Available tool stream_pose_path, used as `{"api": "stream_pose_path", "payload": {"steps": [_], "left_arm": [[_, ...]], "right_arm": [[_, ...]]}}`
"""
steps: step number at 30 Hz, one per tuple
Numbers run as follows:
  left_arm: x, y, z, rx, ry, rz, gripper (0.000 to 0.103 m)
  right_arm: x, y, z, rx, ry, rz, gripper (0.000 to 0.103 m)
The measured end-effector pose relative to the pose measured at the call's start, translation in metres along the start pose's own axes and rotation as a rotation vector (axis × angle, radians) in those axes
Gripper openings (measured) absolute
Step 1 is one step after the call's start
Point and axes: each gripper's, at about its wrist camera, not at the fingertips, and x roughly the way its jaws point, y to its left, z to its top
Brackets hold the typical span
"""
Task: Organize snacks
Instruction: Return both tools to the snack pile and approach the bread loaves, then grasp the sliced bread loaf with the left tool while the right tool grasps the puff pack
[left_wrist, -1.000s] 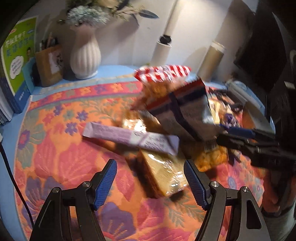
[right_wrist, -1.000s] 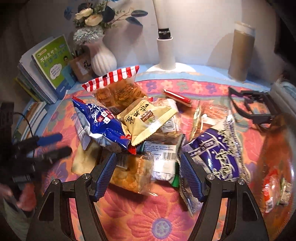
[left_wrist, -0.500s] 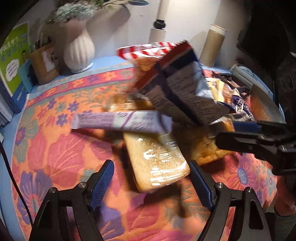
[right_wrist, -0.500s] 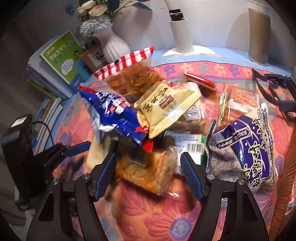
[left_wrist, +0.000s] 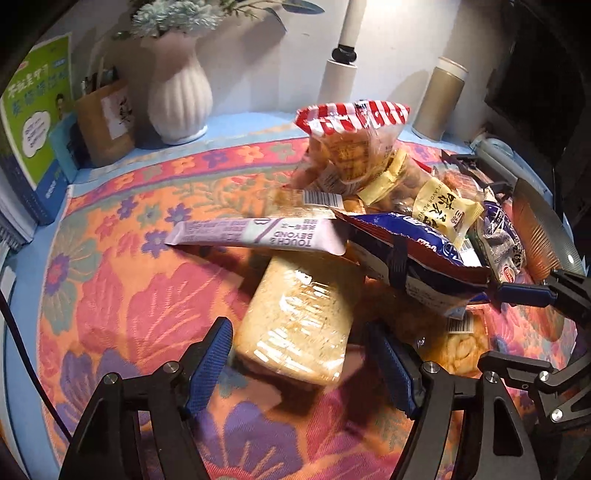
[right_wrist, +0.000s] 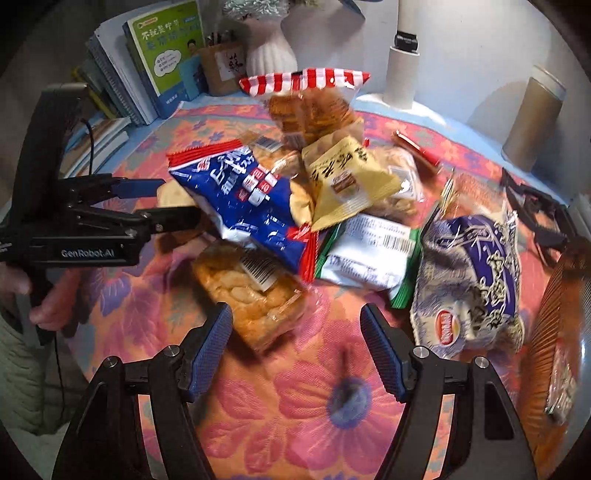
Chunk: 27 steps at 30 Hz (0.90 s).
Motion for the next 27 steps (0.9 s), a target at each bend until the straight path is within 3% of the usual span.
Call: {"api": "stream_pose_path", "payload": {"steps": [4, 10, 17, 20, 22, 27], "left_arm": [[0.007, 0.003, 0.001, -0.017, 0.007, 0.012, 0.063], [0.003, 0.010, -0.002, -0.055, -0.009, -0.023, 0.061], [-0.013, 0.013, -0.009, -0.073, -0.039, -0.022, 0.058], [-0.021, 0.017, -0.013, -0.086, -0.052, -0.021, 0.057], [-0.029, 0.018, -0.018, -0.089, -0.061, -0.014, 0.056], [-0.048, 0.018, -0.031, -0.091, -0.077, -0.002, 0.055]], "right_arm": [[0.010, 0.002, 0.010, -0.043, -0.013, 0.057, 0.071], [0.028, 0.014, 0.019, -0.094, -0.008, 0.150, 0.073], [0.039, 0.042, 0.011, -0.188, 0.020, 0.081, 0.075], [0.040, 0.048, 0.005, -0.180, 0.015, 0.054, 0.069], [0.036, 0.050, 0.001, -0.164, 0.008, 0.080, 0.053], [0.024, 0.062, -0.016, -0.148, -0.004, 0.105, 0.045]]}}
